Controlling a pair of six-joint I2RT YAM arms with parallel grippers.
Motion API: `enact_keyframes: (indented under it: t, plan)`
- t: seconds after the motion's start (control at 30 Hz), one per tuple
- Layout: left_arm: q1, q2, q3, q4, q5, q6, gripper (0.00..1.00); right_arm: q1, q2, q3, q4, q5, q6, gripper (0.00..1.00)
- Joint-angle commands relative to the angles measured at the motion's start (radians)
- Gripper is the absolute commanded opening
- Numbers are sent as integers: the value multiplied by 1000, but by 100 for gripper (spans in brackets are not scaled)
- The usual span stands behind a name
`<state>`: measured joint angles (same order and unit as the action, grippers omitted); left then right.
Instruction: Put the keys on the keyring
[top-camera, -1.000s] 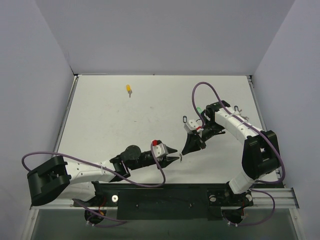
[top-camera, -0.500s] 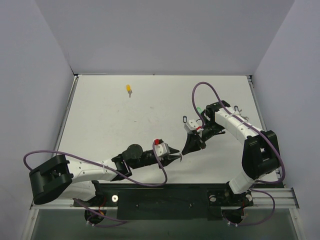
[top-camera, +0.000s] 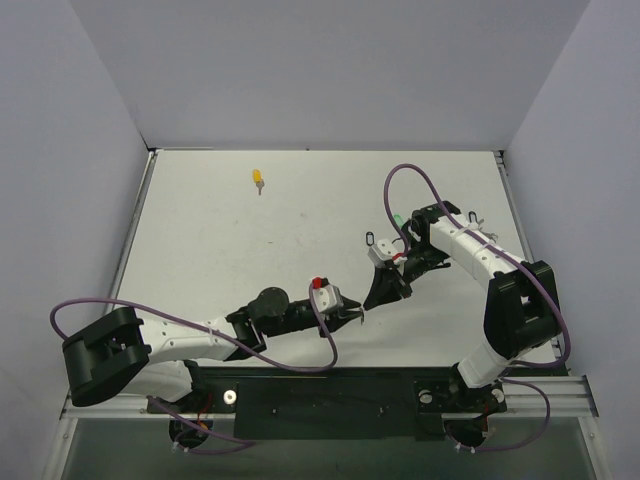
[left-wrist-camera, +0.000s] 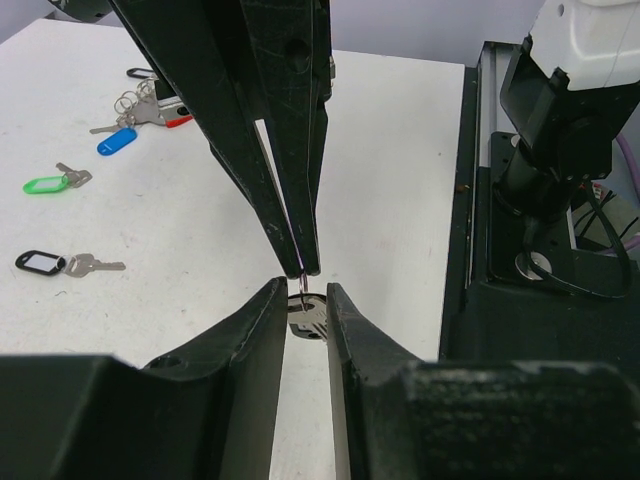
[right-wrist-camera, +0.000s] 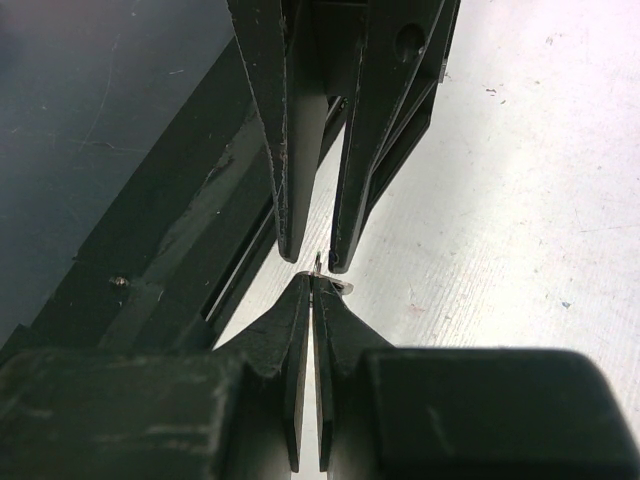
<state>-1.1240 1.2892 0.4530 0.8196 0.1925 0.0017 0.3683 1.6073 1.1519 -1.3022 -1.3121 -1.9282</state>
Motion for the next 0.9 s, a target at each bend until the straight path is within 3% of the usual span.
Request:
enact_keyframes:
  t: [0.0,0.27,0.47,0.57,0.6,0.63,0.77,0.87]
  plan:
    - [-3,5,52,24,21,-25,31,11,-29,-4,-267,-29,-25,0]
    - [-2,10,61,1,24,-29,22,14,-30,-4,-267,-29,-25,0]
    - [-2,9,56,-5,13,-31,21,15,-29,-4,-267,-27,-23,0]
    - [-2,10,56,-8,9,-32,7,17,-27,-3,-269,-27,-22,0]
    - [-2,-151,56,-11,4,-32,1,18,-27,-3,-269,-27,-22,0]
    - [-2,8,58,-13,-2,-37,0,18,-27,-3,-269,-27,-22,0]
    - [1,2,53,-16,-34,-57,0,26,-24,0,-269,-19,-15,0]
    - [3,-11,38,7,-51,-86,0,35,-24,3,-269,-10,-15,11]
